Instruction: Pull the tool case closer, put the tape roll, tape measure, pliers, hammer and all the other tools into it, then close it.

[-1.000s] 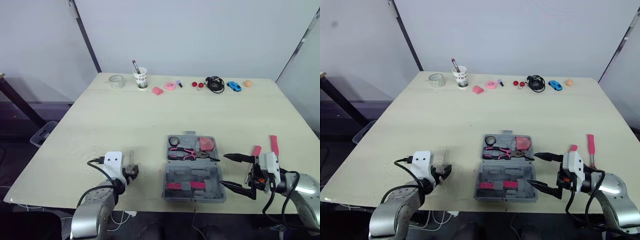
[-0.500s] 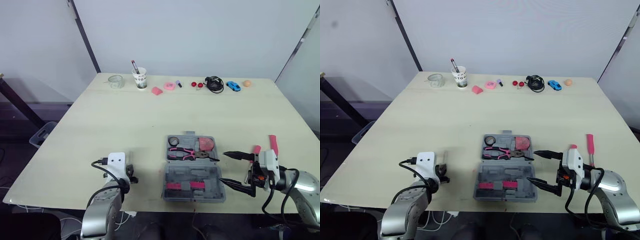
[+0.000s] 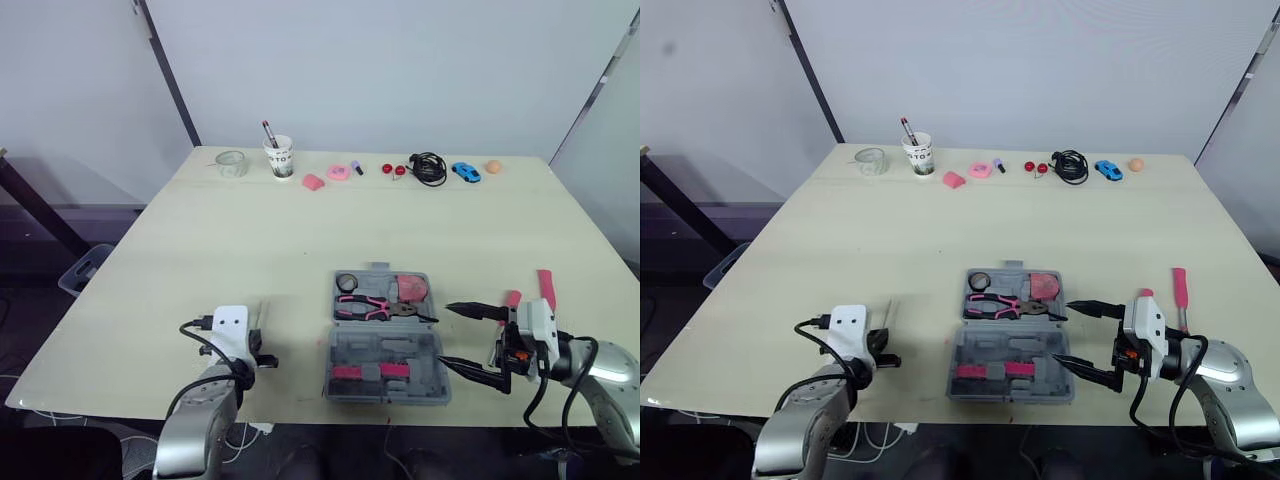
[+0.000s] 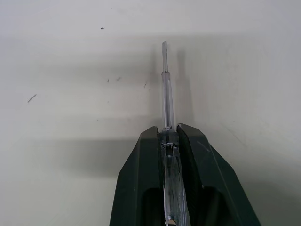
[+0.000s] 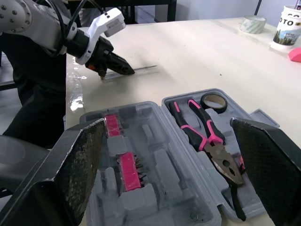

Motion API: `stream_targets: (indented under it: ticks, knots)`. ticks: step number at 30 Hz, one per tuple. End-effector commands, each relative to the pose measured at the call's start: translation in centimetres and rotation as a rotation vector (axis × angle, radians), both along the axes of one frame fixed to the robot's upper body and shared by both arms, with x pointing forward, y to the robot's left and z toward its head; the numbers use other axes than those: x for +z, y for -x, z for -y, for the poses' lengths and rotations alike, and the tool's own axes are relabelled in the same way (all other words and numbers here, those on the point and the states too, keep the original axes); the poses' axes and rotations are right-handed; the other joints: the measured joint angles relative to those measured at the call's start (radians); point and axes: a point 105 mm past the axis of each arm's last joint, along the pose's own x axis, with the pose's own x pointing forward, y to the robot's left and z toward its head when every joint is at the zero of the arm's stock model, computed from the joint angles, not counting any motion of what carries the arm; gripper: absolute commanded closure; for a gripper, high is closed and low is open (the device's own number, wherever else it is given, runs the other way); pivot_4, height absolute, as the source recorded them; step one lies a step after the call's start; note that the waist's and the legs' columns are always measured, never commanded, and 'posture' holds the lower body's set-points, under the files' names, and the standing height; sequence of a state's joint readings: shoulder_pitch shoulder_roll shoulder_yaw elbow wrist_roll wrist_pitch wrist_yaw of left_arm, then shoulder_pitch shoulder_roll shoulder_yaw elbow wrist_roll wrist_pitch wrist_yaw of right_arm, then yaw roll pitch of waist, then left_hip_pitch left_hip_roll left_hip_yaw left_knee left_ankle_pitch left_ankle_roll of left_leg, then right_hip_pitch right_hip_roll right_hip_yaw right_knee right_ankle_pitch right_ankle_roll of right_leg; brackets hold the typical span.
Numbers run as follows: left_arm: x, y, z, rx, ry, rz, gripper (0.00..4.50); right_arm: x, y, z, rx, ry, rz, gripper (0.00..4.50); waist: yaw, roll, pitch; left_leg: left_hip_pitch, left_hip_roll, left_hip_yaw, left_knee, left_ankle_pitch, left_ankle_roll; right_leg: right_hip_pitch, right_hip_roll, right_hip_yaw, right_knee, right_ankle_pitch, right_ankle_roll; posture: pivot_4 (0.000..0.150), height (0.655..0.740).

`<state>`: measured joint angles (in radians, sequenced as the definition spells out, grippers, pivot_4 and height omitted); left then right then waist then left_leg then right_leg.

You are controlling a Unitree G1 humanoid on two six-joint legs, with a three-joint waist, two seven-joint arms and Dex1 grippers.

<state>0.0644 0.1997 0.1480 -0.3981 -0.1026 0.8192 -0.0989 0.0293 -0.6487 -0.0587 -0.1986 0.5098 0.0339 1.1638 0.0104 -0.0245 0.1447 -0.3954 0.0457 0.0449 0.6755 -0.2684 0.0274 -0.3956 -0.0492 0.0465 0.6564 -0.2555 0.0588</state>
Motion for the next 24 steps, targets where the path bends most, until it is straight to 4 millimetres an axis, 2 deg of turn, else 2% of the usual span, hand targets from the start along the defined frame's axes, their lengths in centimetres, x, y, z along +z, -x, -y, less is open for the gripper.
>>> stream_targets:
  ticks: [1,9,14,17,20,22,24]
  knots:
    - [1.2,-0.3,-0.4,-0.041,-0.021,0.046,4.47,1.4,0.0,-0.1,0.014,0.003,0.057,0.0,0.0,0.0,0.0,0.0,0.0,0.0,0.0,0.0,0.0,0.0,0.0,0.0,0.0,0.0,0.0,0.15,0.74]
    - [4.9,-1.6,-0.1,-0.316,-0.101,0.102,4.47,1.7,0.0,-0.2,0.023,-0.014,0.054,0.0,0.002,0.0,0.001,0.0,0.0,0.0,0.0,0.0,0.0,0.0,0.0,-0.001,-0.001,0.0,0.0,0.15,0.74]
    - [6.9,-1.8,2.2,-0.654,-0.172,0.095,4.47,1.7,0.1,0.0,0.032,-0.016,0.051,0.0,0.001,0.0,0.001,-0.001,0.0,0.001,-0.001,0.0,0.0,0.0,-0.001,-0.001,-0.003,0.0,0.0,0.15,0.74]
    - [7.3,-1.6,3.2,-0.793,-0.2,0.066,4.47,1.7,0.1,0.2,0.03,-0.013,0.05,0.0,0.001,0.0,0.001,-0.001,0.001,0.002,-0.003,0.0,0.0,0.0,-0.001,0.0,-0.005,0.0,0.0,0.15,0.74]
    - [8.2,-1.5,4.8,-1.011,-0.26,0.039,4.47,1.5,0.2,0.7,0.015,-0.003,0.051,0.0,0.004,0.0,0.002,-0.001,0.001,0.002,-0.004,0.0,0.0,0.0,0.0,-0.001,-0.006,0.0,0.0,0.15,0.74]
    - [8.6,-1.8,5.4,-1.077,-0.278,0.031,4.47,1.4,0.2,0.9,0.01,0.002,0.05,0.0,0.004,0.0,0.002,-0.002,0.0,0.004,-0.004,0.0,0.0,0.0,0.0,-0.002,-0.006,0.0,0.0,0.15,0.74]
    - [8.9,-2.2,6.7,-1.164,-0.263,0.003,4.47,1.4,0.2,1.1,-0.001,0.006,0.052,0.0,0.005,0.0,0.002,-0.002,0.0,0.004,-0.004,0.0,0.0,0.0,0.0,-0.002,-0.007,0.0,0.0,0.15,0.74]
